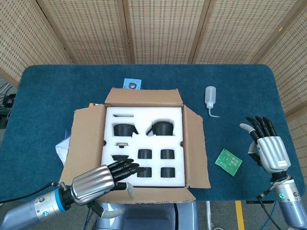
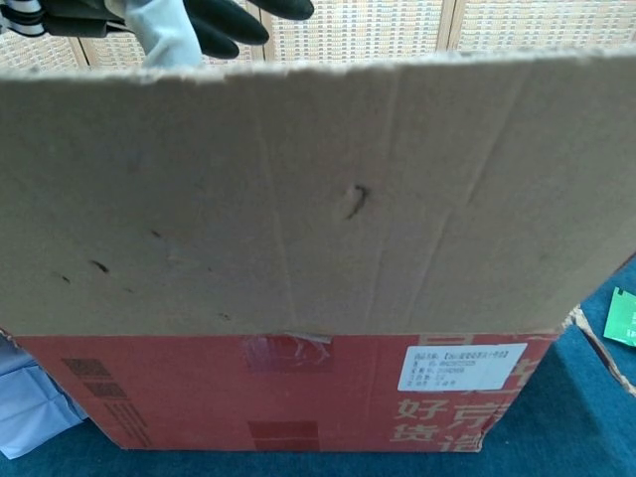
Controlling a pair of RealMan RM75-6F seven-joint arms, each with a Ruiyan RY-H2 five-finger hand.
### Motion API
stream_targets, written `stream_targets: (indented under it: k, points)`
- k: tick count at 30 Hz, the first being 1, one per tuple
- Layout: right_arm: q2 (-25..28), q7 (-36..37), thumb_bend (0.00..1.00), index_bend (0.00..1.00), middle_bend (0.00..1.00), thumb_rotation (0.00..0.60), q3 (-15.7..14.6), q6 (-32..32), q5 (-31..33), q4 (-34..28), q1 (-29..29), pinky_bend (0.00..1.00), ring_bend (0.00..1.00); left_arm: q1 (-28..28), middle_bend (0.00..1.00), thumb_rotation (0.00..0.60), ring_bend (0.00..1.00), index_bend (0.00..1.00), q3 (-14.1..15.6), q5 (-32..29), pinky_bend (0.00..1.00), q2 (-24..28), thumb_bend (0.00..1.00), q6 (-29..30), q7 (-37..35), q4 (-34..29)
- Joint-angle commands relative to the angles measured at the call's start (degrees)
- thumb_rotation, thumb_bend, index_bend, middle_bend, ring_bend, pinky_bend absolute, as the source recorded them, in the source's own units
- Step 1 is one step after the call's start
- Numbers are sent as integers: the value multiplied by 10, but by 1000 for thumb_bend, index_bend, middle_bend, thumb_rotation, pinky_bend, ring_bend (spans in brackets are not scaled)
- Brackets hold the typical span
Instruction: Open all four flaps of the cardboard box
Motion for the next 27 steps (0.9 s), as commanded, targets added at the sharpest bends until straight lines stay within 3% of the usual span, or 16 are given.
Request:
stream_targets:
  k: [1, 12, 19, 23, 27]
  points:
    - [1, 0, 1000, 204, 116, 600, 0, 1, 0, 0, 0, 0, 0, -6, 0, 80, 0, 407, 3, 0, 0, 2, 315, -4, -9, 0]
    - [1, 1, 1000, 204, 116, 600, 1, -1, 2, 1, 0, 0, 0, -18, 0, 80, 0, 406, 12, 2, 0, 8, 309, -13, -20, 5]
    - [-4, 3, 1000, 204, 115, 600, 0, -8, 7, 8, 2, 0, 0, 13, 0, 81, 0, 372, -1, -50, 0, -4, 304, 9, 67, 32]
    - [-11, 4, 1000, 204, 112, 600, 1, -11, 12, 19, 3, 0, 0, 51, 0, 319, 0, 301, -6, -94, 0, -23, 312, 37, 155, 54]
    - [-17, 7, 1000, 195, 110, 600, 2, -13, 19, 33, 2, 0, 0, 106, 0, 425, 0, 260, -13, -132, 0, -57, 310, 102, 253, 89]
